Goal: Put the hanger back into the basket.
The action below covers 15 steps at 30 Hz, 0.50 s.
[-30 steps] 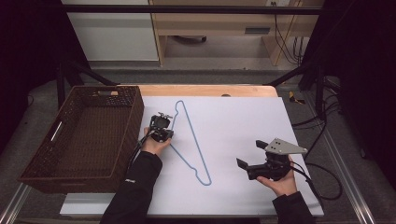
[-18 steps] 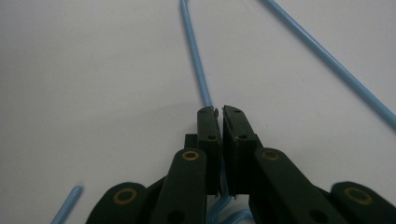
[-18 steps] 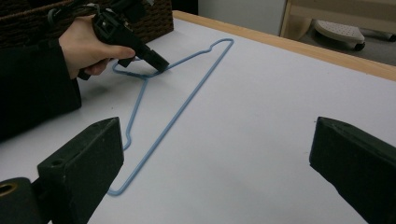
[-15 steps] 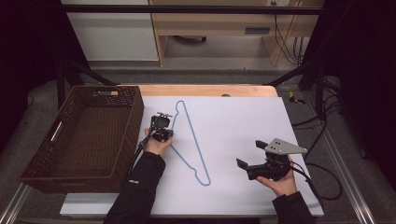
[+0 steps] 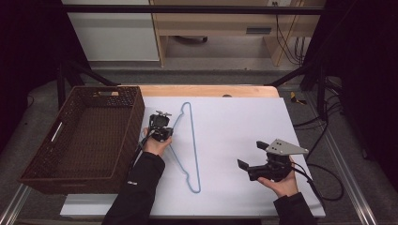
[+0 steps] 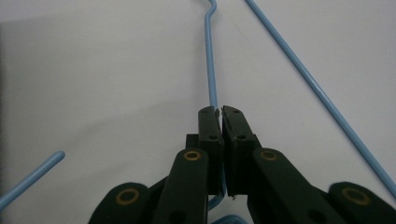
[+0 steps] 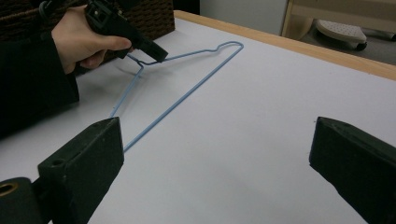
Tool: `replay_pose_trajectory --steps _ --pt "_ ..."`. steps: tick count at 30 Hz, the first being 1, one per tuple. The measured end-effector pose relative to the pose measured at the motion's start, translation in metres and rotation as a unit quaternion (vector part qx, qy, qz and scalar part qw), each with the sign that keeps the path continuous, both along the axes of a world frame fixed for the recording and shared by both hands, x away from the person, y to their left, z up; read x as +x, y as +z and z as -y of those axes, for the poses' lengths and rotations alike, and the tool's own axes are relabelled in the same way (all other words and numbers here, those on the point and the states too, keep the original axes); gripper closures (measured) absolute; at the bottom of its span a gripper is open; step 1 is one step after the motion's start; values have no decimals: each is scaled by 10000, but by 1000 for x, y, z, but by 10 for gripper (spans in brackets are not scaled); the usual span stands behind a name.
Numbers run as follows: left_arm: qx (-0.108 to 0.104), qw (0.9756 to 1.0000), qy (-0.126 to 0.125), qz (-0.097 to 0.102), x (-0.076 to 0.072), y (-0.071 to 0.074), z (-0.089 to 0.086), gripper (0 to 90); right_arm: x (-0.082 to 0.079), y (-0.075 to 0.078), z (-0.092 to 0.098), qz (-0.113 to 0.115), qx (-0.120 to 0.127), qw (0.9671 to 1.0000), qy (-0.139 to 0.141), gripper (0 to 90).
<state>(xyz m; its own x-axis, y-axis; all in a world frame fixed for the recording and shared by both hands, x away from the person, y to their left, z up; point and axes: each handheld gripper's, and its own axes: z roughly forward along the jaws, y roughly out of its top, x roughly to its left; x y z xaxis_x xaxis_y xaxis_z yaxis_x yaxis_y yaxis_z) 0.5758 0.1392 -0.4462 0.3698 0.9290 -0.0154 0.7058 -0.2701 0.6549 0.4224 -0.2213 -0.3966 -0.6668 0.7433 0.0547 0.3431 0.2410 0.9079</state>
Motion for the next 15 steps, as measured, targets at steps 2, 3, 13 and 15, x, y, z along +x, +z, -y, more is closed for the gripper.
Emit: replay_pose_trajectory --steps 2,3,13,15 --pt "-4 10000 5 9 -1 1 0 873 0 0 -1 -2 -1 10000 3 35" --pt "10 10000 -6 48 -1 2 0 873 0 0 -1 -2 -1 10000 3 35" --pt "95 9999 -39 117 -5 7 3 873 0 0 -4 -6 15 10000 57 39" --pt "109 9999 -42 117 -5 8 3 873 1 0 -8 -11 20 10000 90 40"
